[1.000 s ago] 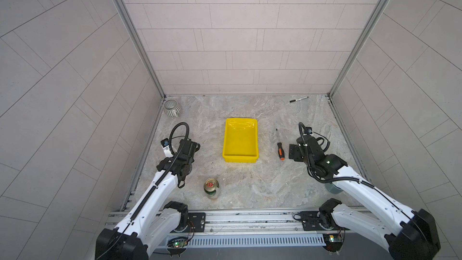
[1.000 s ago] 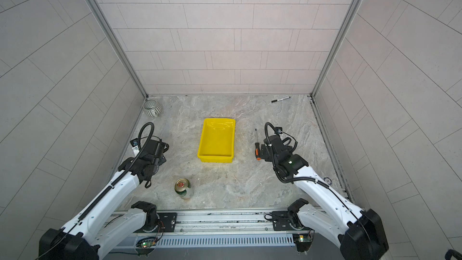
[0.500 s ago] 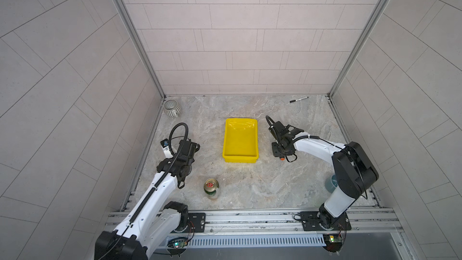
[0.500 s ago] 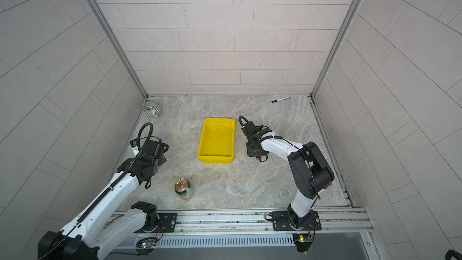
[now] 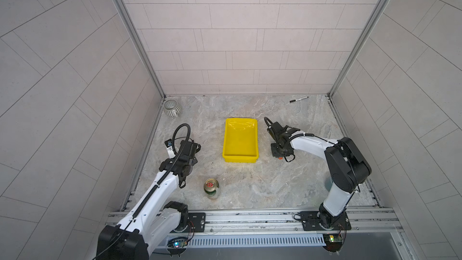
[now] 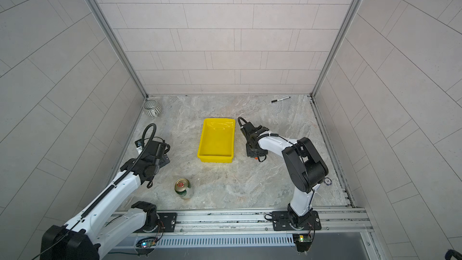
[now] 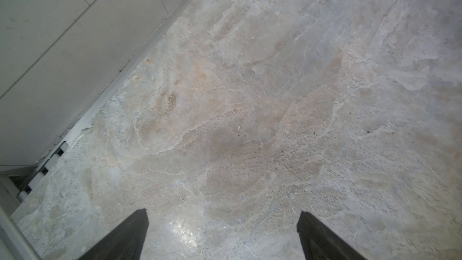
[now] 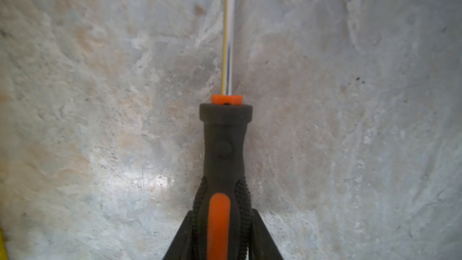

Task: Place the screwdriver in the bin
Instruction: 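Lower the right gripper and close it on the screwdriver handle, then carry the screwdriver with the right gripper over the yellow bin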

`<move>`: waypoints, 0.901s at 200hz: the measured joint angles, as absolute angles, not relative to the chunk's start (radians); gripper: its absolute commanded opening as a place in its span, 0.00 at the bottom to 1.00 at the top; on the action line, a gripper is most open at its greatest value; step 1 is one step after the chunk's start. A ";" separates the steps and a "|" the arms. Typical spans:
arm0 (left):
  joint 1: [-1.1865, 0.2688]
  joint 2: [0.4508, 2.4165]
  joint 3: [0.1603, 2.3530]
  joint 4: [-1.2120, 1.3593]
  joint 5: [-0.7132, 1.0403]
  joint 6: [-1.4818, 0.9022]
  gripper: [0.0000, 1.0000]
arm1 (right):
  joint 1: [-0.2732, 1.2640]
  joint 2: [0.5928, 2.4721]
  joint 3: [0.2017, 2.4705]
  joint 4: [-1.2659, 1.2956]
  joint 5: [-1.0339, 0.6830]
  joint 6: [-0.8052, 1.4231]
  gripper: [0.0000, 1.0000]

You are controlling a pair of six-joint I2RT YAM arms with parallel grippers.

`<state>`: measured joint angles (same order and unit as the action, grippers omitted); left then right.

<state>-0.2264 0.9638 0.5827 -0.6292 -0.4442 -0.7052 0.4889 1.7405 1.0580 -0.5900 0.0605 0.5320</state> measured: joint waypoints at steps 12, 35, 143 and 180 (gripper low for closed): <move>-0.226 0.987 0.583 -0.611 -0.395 -0.680 1.00 | 0.489 1.714 1.026 -0.577 0.061 0.533 0.15; -0.226 1.035 0.571 -0.530 -0.266 -0.627 1.00 | 0.489 1.629 0.954 -0.582 0.059 0.537 0.11; -0.227 1.177 0.622 -0.502 -0.117 -0.564 1.00 | 0.649 1.341 0.988 -0.587 0.022 0.700 0.08; -0.226 1.073 0.600 -0.501 -0.170 -0.587 1.00 | 0.767 1.552 1.200 -0.537 0.035 0.786 0.07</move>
